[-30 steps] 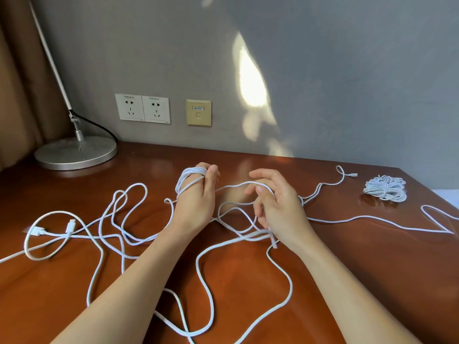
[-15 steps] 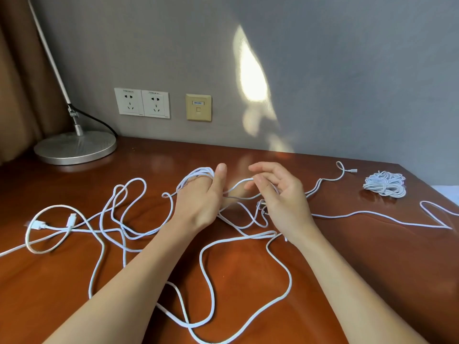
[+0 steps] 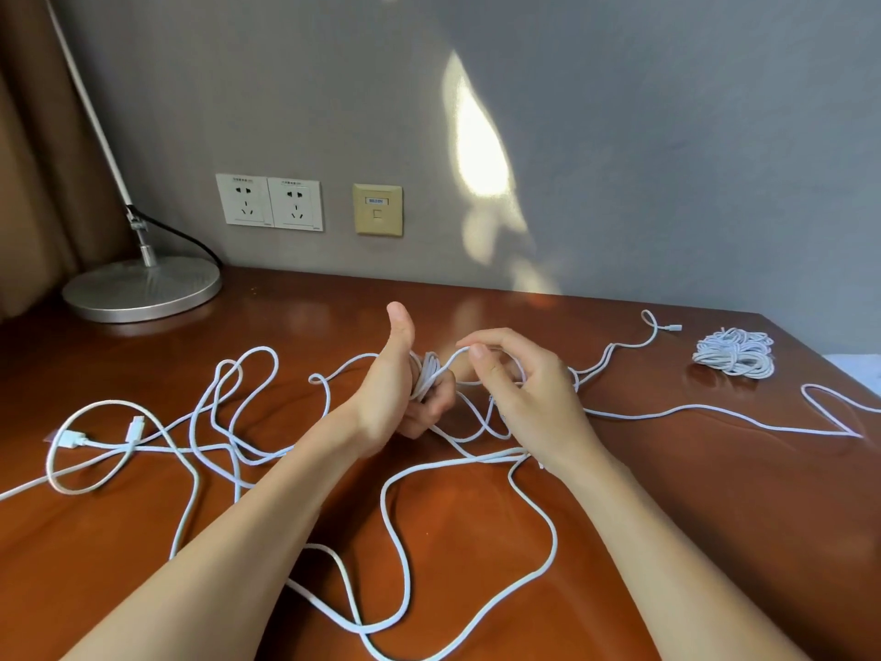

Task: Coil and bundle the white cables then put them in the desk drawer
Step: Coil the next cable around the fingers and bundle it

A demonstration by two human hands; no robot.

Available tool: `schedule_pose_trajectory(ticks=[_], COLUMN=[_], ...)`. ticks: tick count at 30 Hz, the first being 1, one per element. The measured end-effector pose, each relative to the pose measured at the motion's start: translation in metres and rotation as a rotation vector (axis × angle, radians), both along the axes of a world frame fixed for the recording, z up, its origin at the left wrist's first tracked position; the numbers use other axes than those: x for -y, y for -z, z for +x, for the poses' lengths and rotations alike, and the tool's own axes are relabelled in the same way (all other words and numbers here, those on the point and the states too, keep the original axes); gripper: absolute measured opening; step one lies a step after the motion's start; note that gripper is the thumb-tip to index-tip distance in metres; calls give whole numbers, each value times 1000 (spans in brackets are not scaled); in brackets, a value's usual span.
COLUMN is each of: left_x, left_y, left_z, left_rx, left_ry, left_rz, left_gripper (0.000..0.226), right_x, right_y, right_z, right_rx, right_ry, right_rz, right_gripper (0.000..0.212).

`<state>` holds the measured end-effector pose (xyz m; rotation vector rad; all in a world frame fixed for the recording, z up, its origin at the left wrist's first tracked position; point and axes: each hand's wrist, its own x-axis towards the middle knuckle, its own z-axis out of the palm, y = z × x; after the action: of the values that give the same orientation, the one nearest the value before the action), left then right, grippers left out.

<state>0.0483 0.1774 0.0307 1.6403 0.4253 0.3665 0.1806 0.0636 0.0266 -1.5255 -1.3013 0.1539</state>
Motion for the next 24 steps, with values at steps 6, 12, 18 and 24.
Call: schedule_pose_trajectory(ticks=[6,12,18,24], left_x=[0,-2,-1,-3], left_y=[0,1,-3,-2], left_z=[-2,2,-2,-1], left_rx=[-52,-51,-76,-146], left_ry=[161,325,422,458], left_rz=[-102,-248,-305,-290], left_gripper=[105,112,117,121], right_x=[-1,-1,1,0], right_y=[0,-1,-2,-2], right_z=[0,2,3,3], right_rx=[38,-121,-237,-250], right_ry=[58,-177,-297,-314], right_rz=[-24,-48,-166,-221], right_gripper=[18,19,30,40])
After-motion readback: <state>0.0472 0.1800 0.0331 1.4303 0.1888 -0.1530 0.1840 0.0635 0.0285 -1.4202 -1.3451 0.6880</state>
